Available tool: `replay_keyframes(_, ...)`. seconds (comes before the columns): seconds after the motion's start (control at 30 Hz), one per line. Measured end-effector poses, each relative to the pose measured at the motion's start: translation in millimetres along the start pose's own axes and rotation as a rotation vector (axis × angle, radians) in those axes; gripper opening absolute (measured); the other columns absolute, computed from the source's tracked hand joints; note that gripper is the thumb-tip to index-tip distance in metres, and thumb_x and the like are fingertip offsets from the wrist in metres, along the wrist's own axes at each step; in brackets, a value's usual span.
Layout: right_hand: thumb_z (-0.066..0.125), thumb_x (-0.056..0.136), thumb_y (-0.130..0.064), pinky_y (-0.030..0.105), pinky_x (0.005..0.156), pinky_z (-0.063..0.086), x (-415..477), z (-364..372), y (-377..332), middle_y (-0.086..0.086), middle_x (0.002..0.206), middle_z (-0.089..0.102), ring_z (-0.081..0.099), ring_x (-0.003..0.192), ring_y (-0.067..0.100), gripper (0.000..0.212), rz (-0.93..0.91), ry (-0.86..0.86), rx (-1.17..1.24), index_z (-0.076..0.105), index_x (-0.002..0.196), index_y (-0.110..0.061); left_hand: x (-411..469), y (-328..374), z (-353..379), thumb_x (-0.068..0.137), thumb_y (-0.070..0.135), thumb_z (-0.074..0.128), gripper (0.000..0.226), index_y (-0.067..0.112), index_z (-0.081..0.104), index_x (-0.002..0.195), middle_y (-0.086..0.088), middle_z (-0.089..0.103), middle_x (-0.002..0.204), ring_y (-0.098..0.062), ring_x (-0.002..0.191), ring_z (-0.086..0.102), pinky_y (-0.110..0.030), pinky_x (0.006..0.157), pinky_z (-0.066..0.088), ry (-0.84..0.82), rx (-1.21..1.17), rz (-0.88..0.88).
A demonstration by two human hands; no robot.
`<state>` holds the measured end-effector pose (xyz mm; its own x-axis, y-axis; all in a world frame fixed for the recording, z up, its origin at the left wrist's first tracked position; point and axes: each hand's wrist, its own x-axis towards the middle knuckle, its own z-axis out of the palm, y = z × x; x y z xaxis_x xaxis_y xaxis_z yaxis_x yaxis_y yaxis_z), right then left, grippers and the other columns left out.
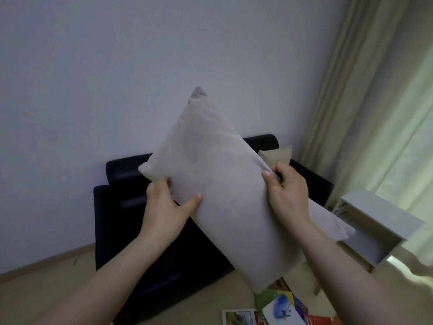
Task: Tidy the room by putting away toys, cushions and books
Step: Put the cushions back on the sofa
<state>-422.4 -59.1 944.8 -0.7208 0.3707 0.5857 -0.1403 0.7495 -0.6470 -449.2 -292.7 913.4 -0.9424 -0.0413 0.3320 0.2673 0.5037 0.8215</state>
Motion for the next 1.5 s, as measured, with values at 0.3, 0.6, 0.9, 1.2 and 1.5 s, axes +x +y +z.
replay_keyframes(0.3,0.060,0.088,-0.018,0.027,0.054,0.030,56.2,74.2,27.1,-0.008,0.066,0.050,0.046,0.064,0.006,0.022,-0.148,-0.126,-0.126,0.047,0.069,-0.019,138.9,15.6,22.9,0.079,0.059,0.043,0.077,0.015,0.041,0.141,-0.007,0.042,0.143,-0.029,0.132,0.036,-0.041,0.114,0.023,-0.201,0.552,0.736)
replay_keyframes(0.6,0.055,0.087,-0.027,0.031,0.061,0.036,154.7,149.6,67.5,-0.006,0.068,0.054,0.049,0.066,0.014,0.018,-0.271,-0.252,-0.217,0.051,0.071,-0.019,268.9,-0.8,82.3,0.093,0.038,0.054,0.023,0.024,0.068,0.105,0.010,0.060,0.102,-0.013,0.100,0.056,-0.033,0.096,0.039,-0.495,0.654,0.585)
replay_keyframes(0.9,0.059,0.090,-0.026,0.024,0.063,0.036,215.1,221.2,120.8,-0.008,0.069,0.056,0.051,0.067,0.007,0.020,-0.173,-0.383,-0.240,0.055,0.071,-0.021,339.9,-52.8,137.3,0.099,0.038,0.042,0.030,0.028,0.066,0.113,0.008,0.059,0.102,-0.008,0.095,0.052,-0.026,0.089,0.042,-0.547,0.629,0.569)
replay_keyframes(1.2,0.061,0.089,-0.027,0.027,0.071,0.037,272.0,322.0,170.1,-0.007,0.077,0.054,0.048,0.075,0.011,0.015,-0.159,-0.440,-0.356,0.059,0.075,-0.020,435.5,-136.5,199.5,0.094,0.029,0.053,0.020,0.026,0.073,0.095,0.010,0.061,0.087,-0.006,0.079,0.053,-0.021,0.073,0.042,-0.560,0.504,0.513)
replay_keyframes(1.5,0.064,0.087,-0.027,0.028,0.075,0.029,324.7,388.0,213.5,-0.010,0.080,0.045,0.044,0.077,0.012,0.025,-0.095,-0.471,-0.458,0.045,0.072,-0.030,508.3,-177.1,249.5,0.088,0.025,0.059,0.015,0.029,0.069,0.078,0.015,0.049,0.072,0.000,0.065,0.045,-0.011,0.061,0.030,-0.612,0.454,0.526)
